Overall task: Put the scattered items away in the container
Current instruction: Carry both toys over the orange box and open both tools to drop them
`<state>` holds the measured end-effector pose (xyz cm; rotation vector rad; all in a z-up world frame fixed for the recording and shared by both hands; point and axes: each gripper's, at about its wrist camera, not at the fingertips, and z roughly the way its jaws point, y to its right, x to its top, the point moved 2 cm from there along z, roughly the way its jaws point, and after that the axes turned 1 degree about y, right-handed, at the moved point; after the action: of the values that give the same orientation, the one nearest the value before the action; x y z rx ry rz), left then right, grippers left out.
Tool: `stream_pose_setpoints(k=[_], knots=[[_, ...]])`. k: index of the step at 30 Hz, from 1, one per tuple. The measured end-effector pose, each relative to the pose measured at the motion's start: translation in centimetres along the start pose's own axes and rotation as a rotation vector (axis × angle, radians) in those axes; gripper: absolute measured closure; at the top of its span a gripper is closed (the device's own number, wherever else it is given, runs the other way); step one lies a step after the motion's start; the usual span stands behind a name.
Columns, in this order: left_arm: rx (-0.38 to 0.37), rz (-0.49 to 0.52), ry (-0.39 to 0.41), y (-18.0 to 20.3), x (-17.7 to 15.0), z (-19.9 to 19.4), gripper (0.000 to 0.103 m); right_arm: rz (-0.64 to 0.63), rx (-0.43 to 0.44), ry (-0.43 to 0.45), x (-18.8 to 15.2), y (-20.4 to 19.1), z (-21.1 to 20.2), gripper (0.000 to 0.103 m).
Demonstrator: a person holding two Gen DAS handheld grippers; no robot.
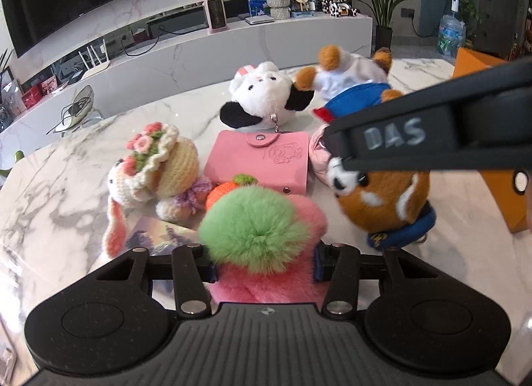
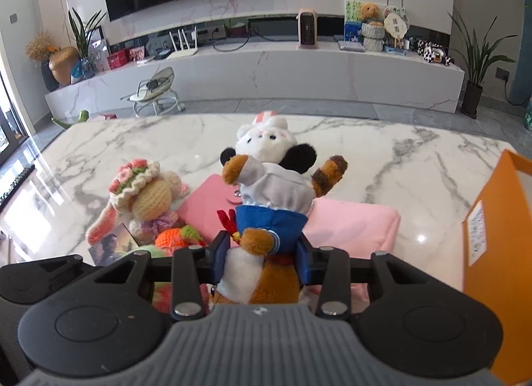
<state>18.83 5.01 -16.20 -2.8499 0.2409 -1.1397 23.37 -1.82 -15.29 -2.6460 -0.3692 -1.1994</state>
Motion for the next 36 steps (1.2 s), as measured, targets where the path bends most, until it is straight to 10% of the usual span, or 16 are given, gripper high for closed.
stream_pose_setpoints(k=[12, 22, 30, 36], knots=[[-0.026, -0.02, 0.14, 0.7, 3.0, -8.2, 0.048, 0.079, -0.023, 0.11, 0.6, 2.2, -9.5, 0.059], [-0.184, 0.094, 0.318, 8.9, 9.1, -13.0, 0.047, 0.176, -0.189, 0.266, 0.9, 10.7, -18.5, 0.059], [-0.361, 0.175, 0.357, 17.5, 14.2, -10.8, 0.056, 0.246, -0.339, 0.266, -0.4, 19.4, -21.2, 0.058], [-0.409, 0.234, 0.317, 22.8, 16.3, -6.9, 0.061, 0.306, -0.258, 0.179, -1.4, 25.3, -19.0, 0.057]])
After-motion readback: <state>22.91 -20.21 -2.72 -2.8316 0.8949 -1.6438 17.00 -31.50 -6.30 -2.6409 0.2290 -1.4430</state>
